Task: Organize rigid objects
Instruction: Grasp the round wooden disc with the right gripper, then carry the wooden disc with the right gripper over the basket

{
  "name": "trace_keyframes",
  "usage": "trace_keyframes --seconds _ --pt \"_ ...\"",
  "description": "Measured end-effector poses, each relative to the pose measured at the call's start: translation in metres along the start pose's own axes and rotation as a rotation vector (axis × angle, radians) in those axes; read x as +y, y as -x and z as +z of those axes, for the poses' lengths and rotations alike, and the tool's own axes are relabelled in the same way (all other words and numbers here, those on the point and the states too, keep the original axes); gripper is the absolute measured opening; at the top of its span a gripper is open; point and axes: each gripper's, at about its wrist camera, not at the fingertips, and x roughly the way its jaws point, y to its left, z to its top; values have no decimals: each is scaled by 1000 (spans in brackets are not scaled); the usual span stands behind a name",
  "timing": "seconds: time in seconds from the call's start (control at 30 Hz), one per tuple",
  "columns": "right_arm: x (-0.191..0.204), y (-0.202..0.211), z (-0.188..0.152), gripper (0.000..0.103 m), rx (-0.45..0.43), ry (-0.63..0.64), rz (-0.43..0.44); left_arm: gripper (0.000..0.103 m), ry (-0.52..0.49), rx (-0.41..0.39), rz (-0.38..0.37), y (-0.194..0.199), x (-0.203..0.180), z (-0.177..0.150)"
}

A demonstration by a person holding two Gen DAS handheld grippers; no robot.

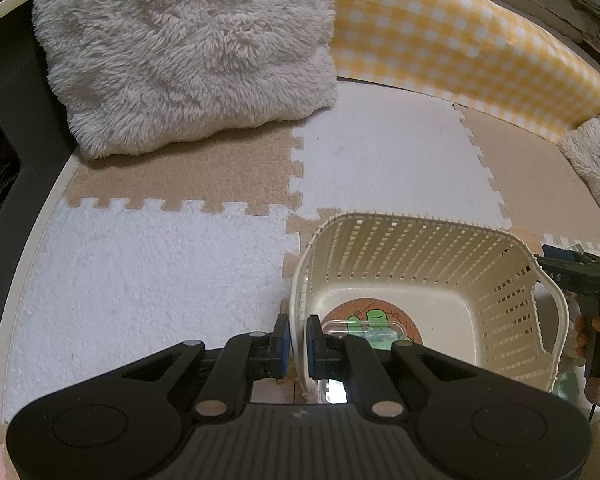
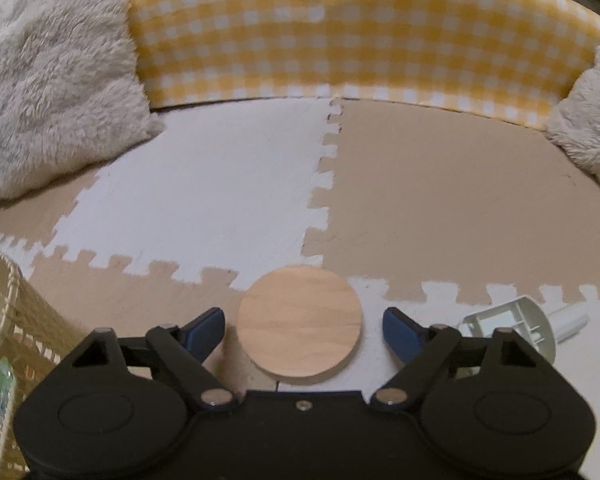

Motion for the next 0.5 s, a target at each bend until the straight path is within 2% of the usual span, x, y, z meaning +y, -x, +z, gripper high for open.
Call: trace_keyframes --seconds 0.2,0.4,0.5 --pt "2 2 -1 69 -13 13 0 8 -1 0 1 0 0 0" --pt "0 5 0 68 -16 0 -6 8 -1 0 1 0 0 0" --pt "-3 14 5 68 -45 -33 -4 8 0 0 0 0 0 0"
